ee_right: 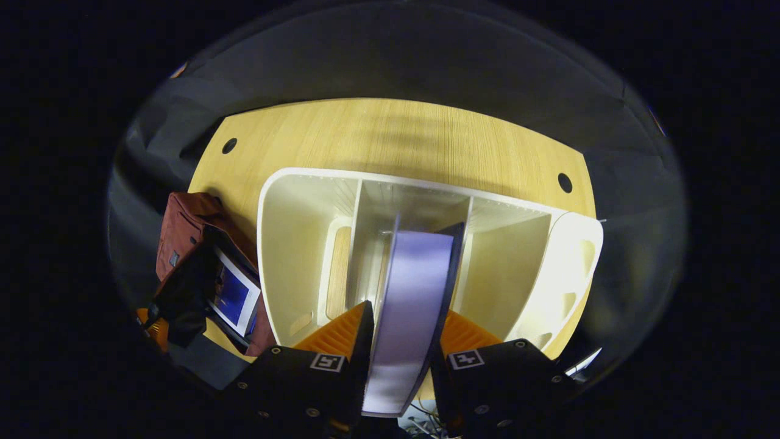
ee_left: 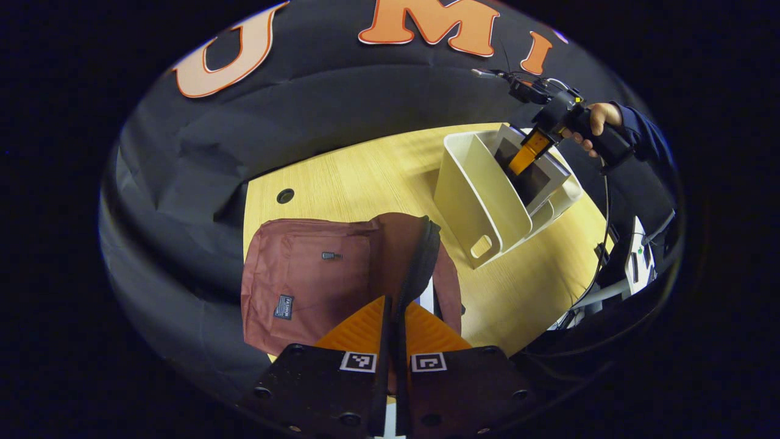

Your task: Open the schoolbag, grab two books from the bookshelf and put them into the schoolbag.

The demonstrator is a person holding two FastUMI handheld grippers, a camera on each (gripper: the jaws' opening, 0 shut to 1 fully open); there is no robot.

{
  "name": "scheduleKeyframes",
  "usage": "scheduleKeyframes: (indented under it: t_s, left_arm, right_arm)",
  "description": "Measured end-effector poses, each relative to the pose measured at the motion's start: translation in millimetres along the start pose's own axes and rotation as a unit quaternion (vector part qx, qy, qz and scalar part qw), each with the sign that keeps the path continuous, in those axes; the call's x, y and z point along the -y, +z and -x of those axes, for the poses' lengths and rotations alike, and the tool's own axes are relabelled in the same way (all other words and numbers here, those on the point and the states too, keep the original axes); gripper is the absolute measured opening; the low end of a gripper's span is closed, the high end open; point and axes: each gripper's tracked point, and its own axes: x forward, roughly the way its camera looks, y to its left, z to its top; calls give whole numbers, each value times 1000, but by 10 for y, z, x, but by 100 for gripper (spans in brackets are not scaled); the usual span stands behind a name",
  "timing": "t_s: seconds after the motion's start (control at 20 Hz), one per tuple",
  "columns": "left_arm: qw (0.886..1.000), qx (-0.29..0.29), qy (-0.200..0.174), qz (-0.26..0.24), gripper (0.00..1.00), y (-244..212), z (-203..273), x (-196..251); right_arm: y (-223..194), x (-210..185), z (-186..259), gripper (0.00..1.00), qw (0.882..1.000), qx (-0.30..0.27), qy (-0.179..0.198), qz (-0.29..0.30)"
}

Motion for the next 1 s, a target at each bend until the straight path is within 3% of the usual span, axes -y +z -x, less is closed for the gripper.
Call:
scheduleKeyframes:
  t_s: [0.35,0.6,1.0]
  left_arm:
    - [999,-7,-10,-34,7,1,0,-49]
    - [997,-8,-25,-72,7,84,-33,-102]
    - [994,3,-55,-99,7,139,-37,-147]
  right_arm:
    - [-47,0,115,40,1000,6,-2,-29]
    - [-152,3,527,39,997,28,10,-69]
    - [-217,101,1331,39,993,78,-5,-93]
